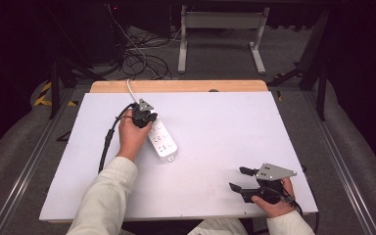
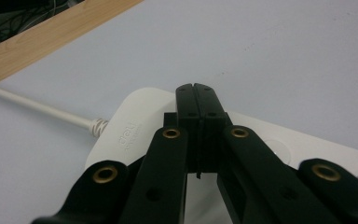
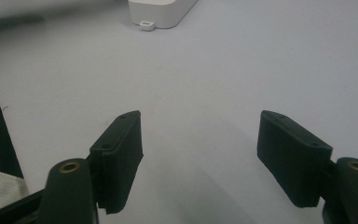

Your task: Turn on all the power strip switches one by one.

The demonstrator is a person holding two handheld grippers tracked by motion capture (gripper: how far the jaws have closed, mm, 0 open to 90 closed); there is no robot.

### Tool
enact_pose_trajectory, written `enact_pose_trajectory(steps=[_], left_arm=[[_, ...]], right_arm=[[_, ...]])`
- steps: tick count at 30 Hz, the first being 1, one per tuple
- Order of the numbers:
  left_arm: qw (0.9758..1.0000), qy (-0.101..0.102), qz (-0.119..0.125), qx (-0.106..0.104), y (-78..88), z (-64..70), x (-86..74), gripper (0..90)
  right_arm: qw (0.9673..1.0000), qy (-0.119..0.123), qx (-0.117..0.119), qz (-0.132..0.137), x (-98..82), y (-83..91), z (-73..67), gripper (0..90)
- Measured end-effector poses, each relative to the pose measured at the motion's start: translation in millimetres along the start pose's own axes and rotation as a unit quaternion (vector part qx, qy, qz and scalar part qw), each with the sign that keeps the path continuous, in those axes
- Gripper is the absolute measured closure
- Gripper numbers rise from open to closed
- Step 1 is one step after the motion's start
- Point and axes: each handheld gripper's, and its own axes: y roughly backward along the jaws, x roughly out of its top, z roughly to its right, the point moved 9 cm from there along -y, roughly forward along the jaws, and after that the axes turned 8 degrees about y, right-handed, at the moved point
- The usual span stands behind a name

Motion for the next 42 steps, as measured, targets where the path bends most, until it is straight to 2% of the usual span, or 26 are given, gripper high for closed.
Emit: enact_pose_trajectory(steps=[4, 5, 11, 18, 20, 22, 23, 25, 26, 28, 29, 30, 31, 34, 37, 42], left_arm=[[1.0, 0.007, -0.001, 0.003, -0.9, 0.3, 0.3, 90.0], [1.0, 0.003, -0.001, 0.008, -0.9, -0.4, 0.6, 90.0], [0.9997, 0.018, -0.006, 0.017, -1.1, 1.2, 0.5, 90.0], [0.9996, 0.016, -0.008, 0.024, -2.5, 1.0, 0.5, 90.0], [0.9994, 0.021, -0.011, 0.023, -2.9, 1.6, -0.8, 90.0], [0.9989, 0.029, -0.015, 0.033, -1.3, 0.6, -1.7, 90.0], [0.9986, 0.027, -0.02, 0.04, -0.8, 0.6, -0.8, 90.0], [0.9984, 0.001, -0.024, 0.051, -1.1, 3.6, -0.2, 90.0], [0.9987, -0.003, -0.02, 0.047, 1.2, 4.5, 0.8, 90.0], [0.9995, 0.023, -0.008, 0.018, 8.8, 8.0, 2.4, 89.9], [0.9994, 0.034, 0.011, 0.004, 14.8, 9.1, 6.4, 89.8], [0.9992, 0.033, 0.022, -0.005, 23.5, 9.8, 11.0, 89.8], [0.9992, 0.026, 0.029, -0.004, 29.0, 9.3, 14.1, 89.8], [0.9987, 0.02, 0.042, -0.019, 47.1, 13.4, 20.1, 89.8], [0.9984, 0.011, 0.051, -0.023, 58.2, 15.8, 21.3, 89.8], [0.9976, 0.017, 0.054, -0.039, 67.8, 18.3, 22.2, 89.9]], right_arm=[[1.0, 0.0, 0.001, 0.0, 0.1, -0.1, 0.0, 31.8], [1.0, 0.0, 0.001, 0.0, 0.0, -0.4, 0.0, 31.8], [1.0, 0.0, 0.001, 0.0, -0.1, -0.4, 0.0, 31.8], [1.0, -0.001, 0.002, 0.001, 0.1, 0.3, -0.2, 31.7], [1.0, 0.0, 0.002, 0.001, 0.1, 0.1, -0.1, 31.7], [1.0, -0.001, 0.002, 0.002, 0.2, 0.2, -0.2, 31.7], [1.0, 0.0, 0.002, 0.002, 0.3, 0.3, -0.2, 31.7], [1.0, 0.0, 0.002, 0.004, 0.9, 1.0, -0.5, 31.7], [1.0, 0.0, 0.002, 0.004, 1.1, 1.1, -0.4, 31.7], [1.0, 0.0, 0.001, 0.005, 1.5, 1.5, 0.1, 31.6], [1.0, 0.001, 0.0, 0.006, 1.9, 1.6, 0.4, 31.6], [1.0, 0.0, -0.001, 0.007, 2.8, 1.5, 0.7, 31.5], [1.0, 0.0, -0.003, 0.009, 3.8, 1.3, 1.3, 31.4], [0.9999, 0.001, -0.005, 0.009, 5.1, 0.7, 1.2, 31.3], [0.9999, 0.002, -0.007, 0.008, 6.0, 0.8, 1.1, 31.4], [0.9999, 0.005, -0.008, 0.009, 7.5, 0.0, 1.1, 31.3]])
